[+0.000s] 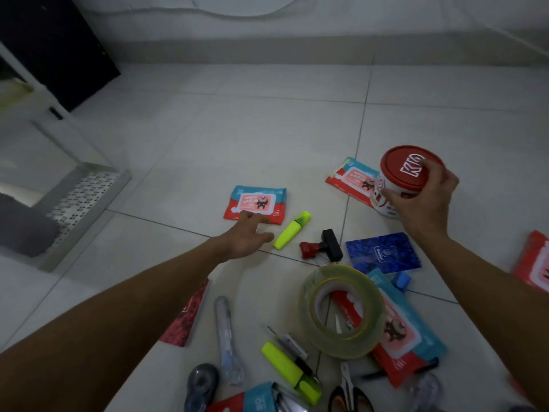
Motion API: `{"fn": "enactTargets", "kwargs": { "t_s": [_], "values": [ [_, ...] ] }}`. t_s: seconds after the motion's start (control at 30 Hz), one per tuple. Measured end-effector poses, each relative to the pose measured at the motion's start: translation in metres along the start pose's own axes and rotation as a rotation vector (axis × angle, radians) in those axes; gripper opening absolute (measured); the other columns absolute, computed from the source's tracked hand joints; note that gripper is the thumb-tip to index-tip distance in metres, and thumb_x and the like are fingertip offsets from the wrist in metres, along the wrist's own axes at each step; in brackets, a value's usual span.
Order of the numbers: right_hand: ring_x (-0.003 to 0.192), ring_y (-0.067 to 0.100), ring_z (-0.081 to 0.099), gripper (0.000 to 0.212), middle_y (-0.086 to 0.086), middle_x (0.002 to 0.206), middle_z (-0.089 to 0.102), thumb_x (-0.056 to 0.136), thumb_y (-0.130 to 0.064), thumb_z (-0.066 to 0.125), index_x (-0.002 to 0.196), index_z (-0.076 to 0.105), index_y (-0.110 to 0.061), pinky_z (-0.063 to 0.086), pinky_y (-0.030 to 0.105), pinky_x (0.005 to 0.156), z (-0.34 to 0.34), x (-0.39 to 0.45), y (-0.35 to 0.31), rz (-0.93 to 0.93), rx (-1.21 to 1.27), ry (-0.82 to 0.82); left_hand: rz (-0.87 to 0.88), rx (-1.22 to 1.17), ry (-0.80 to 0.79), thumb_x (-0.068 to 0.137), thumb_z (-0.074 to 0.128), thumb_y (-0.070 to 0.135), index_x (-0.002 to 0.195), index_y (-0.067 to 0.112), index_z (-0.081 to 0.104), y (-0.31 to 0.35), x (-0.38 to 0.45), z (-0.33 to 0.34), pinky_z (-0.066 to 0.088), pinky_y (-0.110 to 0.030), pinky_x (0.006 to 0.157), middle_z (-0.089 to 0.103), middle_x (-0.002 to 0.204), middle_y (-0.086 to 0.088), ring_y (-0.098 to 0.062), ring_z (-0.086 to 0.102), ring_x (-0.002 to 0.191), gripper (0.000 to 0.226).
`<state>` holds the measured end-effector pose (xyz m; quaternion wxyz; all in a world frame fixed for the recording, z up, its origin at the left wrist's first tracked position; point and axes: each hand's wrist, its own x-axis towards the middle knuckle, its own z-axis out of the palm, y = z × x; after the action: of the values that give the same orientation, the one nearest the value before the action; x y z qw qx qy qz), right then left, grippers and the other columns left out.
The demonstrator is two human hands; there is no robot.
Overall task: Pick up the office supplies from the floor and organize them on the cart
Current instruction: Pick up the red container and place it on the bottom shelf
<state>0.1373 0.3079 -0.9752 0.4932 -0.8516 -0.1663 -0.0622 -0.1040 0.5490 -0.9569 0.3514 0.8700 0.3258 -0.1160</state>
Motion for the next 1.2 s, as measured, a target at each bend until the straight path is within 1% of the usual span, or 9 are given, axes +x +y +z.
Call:
{"fn": "enactTargets", "kwargs": {
  "t_s": [0.13, 0.33, 0.5, 0.57, 0.63, 0.83, 1.0, 1.1, 1.2],
  "values": [
    [0.131, 0.027, 0.042, 0.084, 0.015, 0.145, 0.028, 0.07, -0.022, 0.088, 0.138, 0.039, -0.02, 0.043, 0.032, 0.105, 0.01, -0.001, -0.006, -0.004, -0.007, 0.062, -0.038, -0.094, 0.056, 0.096, 0.059, 0.034, 0.142, 0.02, 0.044, -0.023, -0.006, -0.023, 0.04, -0.043, 0.11, 0.027, 0.146, -0.002, -0.023, 0.041, 0.132, 0.051],
    [0.132, 0.03, 0.04, 0.078, 0.019, 0.144, 0.029, 0.068, -0.022, 0.089, 0.129, 0.042, -0.015, 0.045, 0.039, 0.106, 0.035, -0.002, -0.036, -0.141, -0.05, 0.079, -0.068, -0.14, 0.13, 0.098, 0.057, 0.031, 0.141, 0.02, 0.045, -0.073, -0.014, -0.065, 0.044, -0.034, 0.101, 0.024, 0.148, -0.002, -0.021, 0.04, 0.133, 0.046],
    [0.133, 0.027, 0.039, 0.079, 0.022, 0.142, 0.03, 0.068, -0.024, 0.089, 0.131, 0.044, -0.009, 0.034, 0.018, 0.107, 0.071, -0.012, -0.094, -0.252, 0.005, -0.031, -0.16, 0.035, 0.206, 0.096, 0.058, 0.029, 0.137, 0.017, 0.048, -0.137, -0.029, -0.107, 0.044, -0.042, 0.105, 0.027, 0.145, -0.005, -0.025, 0.049, 0.122, 0.044],
    [0.127, 0.019, 0.038, 0.077, 0.025, 0.137, 0.035, 0.066, -0.02, 0.09, 0.128, 0.048, -0.005, 0.027, 0.002, 0.102, 0.095, -0.026, -0.121, -0.297, 0.045, -0.085, -0.237, 0.157, 0.243, 0.092, 0.059, 0.029, 0.135, 0.019, 0.048, -0.165, -0.036, -0.121, 0.043, -0.045, 0.105, 0.03, 0.144, -0.007, -0.028, 0.049, 0.123, 0.045],
    [0.12, 0.014, 0.037, 0.073, 0.026, 0.131, 0.041, 0.064, -0.017, 0.091, 0.125, 0.051, -0.004, 0.023, -0.003, 0.096, 0.122, -0.046, -0.147, -0.341, 0.083, -0.124, -0.304, 0.236, 0.28, 0.091, 0.059, 0.031, 0.137, 0.018, 0.046, -0.191, -0.043, -0.133, 0.041, -0.044, 0.104, 0.031, 0.145, -0.01, -0.03, 0.045, 0.127, 0.049],
    [0.111, -0.005, 0.032, 0.071, 0.022, 0.127, 0.043, 0.062, -0.014, 0.092, 0.122, 0.054, -0.005, 0.025, -0.003, 0.096, 0.205, -0.117, -0.217, -0.409, 0.175, -0.284, -0.442, 0.423, 0.339, 0.092, 0.051, 0.053, 0.152, 0.015, 0.022, -0.261, -0.055, -0.168, 0.02, -0.048, 0.116, 0.014, 0.159, -0.016, -0.035, 0.017, 0.146, 0.076],
    [0.114, 0.002, 0.038, 0.075, 0.013, 0.134, 0.036, 0.061, -0.016, 0.092, 0.124, 0.051, -0.013, 0.029, -0.005, 0.094, 0.272, -0.157, -0.272, -0.436, 0.227, -0.417, -0.503, 0.37, 0.409, 0.094, 0.043, 0.059, 0.156, 0.015, 0.002, -0.306, -0.058, -0.18, 0.004, -0.047, 0.122, -0.006, 0.163, -0.018, -0.034, -0.003, 0.151, 0.087],
    [0.12, 0.009, 0.039, 0.078, 0.01, 0.137, 0.033, 0.062, -0.018, 0.092, 0.127, 0.048, -0.016, 0.032, -0.005, 0.093, 0.312, -0.171, -0.304, -0.448, 0.262, -0.467, -0.505, 0.317, 0.449, 0.096, 0.038, 0.056, 0.157, 0.017, -0.006, -0.327, -0.061, -0.167, 0.0, -0.046, 0.123, -0.008, 0.163, -0.017, -0.033, -0.004, 0.151, 0.085],
    [0.121, 0.006, 0.038, 0.08, 0.006, 0.139, 0.032, 0.064, -0.021, 0.091, 0.129, 0.045, -0.02, 0.035, -0.005, 0.091, 0.352, -0.182, -0.332, -0.435, 0.294, -0.517, -0.422, 0.318, 0.561, 0.096, 0.032, 0.056, 0.157, 0.015, 0.002, -0.343, -0.062, -0.148, -0.006, -0.045, 0.122, -0.006, 0.164, -0.016, -0.031, -0.007, 0.151, 0.079]
  ]
}}
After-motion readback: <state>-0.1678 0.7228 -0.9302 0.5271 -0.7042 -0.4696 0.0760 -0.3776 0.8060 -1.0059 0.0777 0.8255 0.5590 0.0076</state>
